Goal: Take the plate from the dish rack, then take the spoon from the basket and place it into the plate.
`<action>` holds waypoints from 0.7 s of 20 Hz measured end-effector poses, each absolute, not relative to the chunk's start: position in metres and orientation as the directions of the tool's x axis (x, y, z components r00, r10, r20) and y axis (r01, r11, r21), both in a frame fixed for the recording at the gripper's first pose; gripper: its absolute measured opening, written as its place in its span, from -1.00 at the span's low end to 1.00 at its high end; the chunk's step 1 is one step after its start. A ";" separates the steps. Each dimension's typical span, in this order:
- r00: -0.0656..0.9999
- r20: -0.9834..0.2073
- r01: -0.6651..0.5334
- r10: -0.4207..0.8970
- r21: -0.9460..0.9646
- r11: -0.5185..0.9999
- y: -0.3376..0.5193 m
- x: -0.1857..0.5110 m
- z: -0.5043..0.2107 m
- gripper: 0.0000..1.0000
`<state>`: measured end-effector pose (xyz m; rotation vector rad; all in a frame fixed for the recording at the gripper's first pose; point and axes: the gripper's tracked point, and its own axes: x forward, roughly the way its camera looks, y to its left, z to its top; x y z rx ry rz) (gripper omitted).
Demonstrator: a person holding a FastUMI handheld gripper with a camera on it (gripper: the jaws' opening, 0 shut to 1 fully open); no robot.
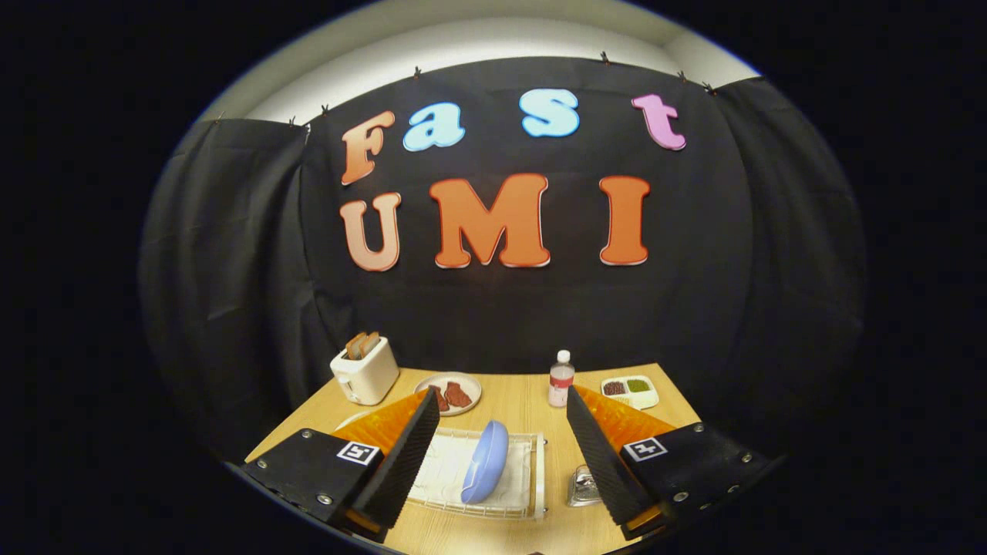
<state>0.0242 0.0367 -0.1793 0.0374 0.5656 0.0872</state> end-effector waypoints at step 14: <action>0.488 -0.872 -0.126 0.044 -0.021 0.992 0.057 0.060 -0.345 0.73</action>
